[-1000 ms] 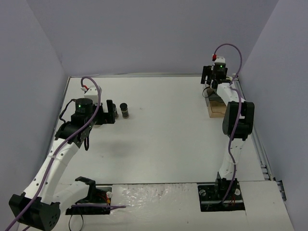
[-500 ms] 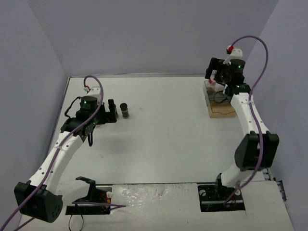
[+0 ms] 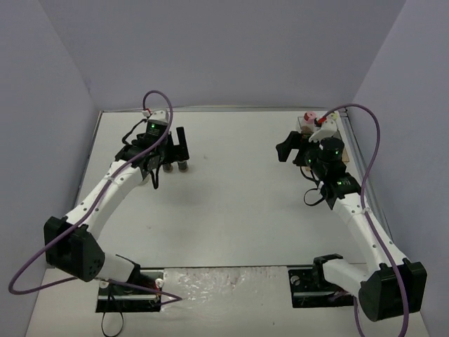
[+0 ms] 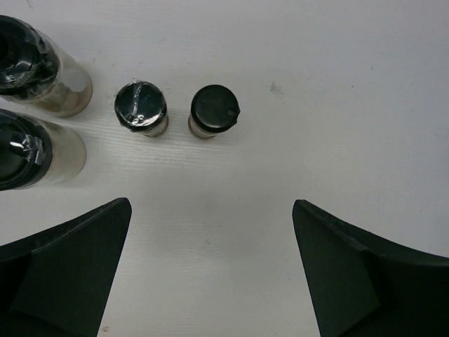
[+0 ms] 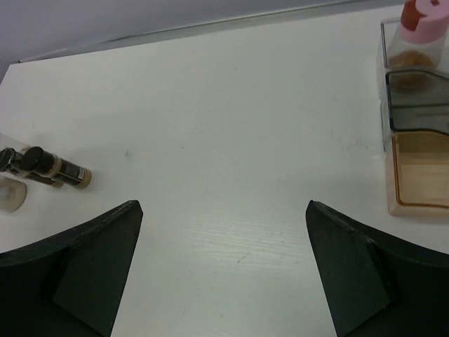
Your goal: Organize the condiment bottles
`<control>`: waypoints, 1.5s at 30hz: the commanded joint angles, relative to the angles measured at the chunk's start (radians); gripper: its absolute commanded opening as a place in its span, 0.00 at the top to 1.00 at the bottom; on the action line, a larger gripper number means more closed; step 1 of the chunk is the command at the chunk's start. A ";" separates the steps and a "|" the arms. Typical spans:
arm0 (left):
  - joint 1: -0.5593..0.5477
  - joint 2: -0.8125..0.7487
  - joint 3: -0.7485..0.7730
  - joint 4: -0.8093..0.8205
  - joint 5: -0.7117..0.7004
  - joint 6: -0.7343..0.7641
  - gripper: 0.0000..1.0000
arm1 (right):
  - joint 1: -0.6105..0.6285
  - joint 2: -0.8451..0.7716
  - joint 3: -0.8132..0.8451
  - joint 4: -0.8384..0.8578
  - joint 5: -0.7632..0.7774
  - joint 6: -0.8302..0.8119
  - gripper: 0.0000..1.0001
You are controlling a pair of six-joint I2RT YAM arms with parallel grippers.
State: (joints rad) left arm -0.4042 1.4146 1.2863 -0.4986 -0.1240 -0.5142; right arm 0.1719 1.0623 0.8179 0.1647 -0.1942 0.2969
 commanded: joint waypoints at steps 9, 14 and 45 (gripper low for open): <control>-0.035 0.294 0.242 0.036 -0.128 -0.029 0.07 | 0.005 -0.118 -0.084 0.061 -0.058 0.027 0.01; -0.029 0.349 0.286 0.020 -0.125 -0.014 0.16 | 0.005 -0.124 -0.099 0.061 -0.071 0.023 0.00; -0.004 0.493 0.343 -0.018 -0.056 0.000 0.55 | 0.005 -0.122 -0.117 0.070 -0.058 0.018 0.01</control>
State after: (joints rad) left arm -0.4110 1.9318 1.5551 -0.5302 -0.1999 -0.5227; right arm 0.1719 0.9516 0.6945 0.1612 -0.2443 0.3176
